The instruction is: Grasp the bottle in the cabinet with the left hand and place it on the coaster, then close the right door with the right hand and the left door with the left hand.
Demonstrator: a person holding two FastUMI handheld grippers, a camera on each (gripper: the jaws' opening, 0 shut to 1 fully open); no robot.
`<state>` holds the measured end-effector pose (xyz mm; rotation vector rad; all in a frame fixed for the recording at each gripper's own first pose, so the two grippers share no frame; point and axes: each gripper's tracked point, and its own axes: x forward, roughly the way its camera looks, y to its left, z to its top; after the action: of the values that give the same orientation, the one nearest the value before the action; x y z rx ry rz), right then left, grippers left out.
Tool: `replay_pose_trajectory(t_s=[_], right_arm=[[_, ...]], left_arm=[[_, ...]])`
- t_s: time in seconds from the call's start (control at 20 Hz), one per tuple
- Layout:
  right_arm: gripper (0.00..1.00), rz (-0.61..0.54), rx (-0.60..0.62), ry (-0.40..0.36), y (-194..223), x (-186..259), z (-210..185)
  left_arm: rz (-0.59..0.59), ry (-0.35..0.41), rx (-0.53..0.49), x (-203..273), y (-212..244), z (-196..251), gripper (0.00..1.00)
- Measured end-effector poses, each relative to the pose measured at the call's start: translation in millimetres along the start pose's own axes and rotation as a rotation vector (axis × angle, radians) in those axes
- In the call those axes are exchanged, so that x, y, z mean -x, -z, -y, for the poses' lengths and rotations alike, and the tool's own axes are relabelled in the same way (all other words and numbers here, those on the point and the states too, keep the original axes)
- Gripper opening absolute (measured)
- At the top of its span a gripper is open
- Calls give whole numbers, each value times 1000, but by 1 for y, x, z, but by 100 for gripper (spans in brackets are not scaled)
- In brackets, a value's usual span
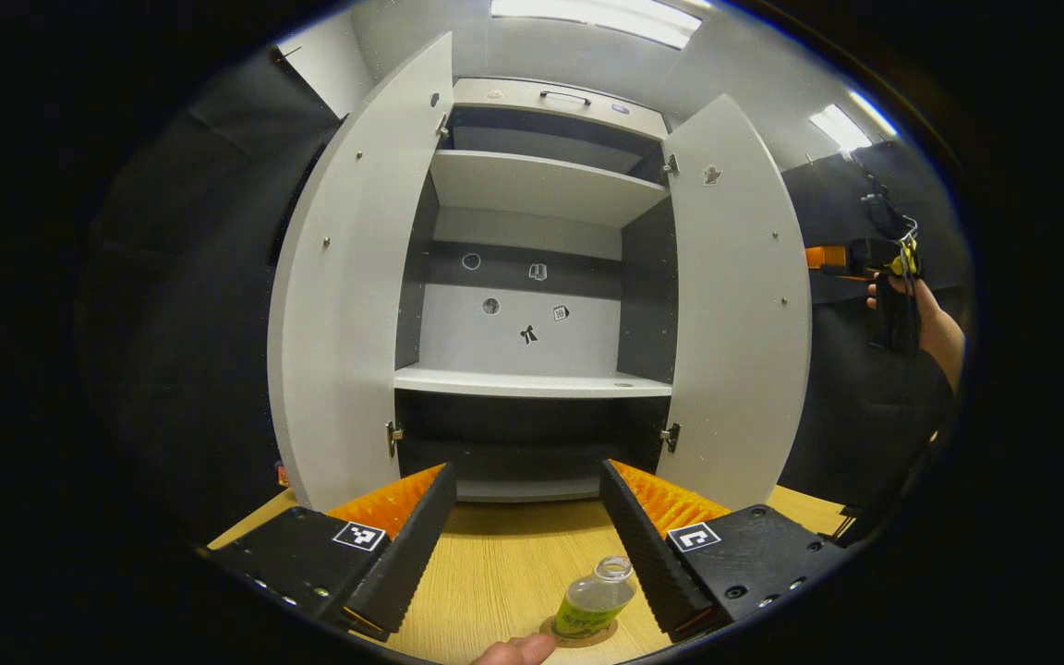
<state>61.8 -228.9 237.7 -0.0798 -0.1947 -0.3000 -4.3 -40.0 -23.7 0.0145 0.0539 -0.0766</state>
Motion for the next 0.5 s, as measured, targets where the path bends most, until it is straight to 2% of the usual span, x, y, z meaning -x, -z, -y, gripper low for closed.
replay_pose_trajectory(t_s=[0.25,0.5], right_arm=[[96,-24,-22,23,1,2,-2],[96,-11,61,46,-5,6,-12]], left_arm=[[7,20,5,-3,-2,1,95],[22,40,3,-7,-7,-2,95]])
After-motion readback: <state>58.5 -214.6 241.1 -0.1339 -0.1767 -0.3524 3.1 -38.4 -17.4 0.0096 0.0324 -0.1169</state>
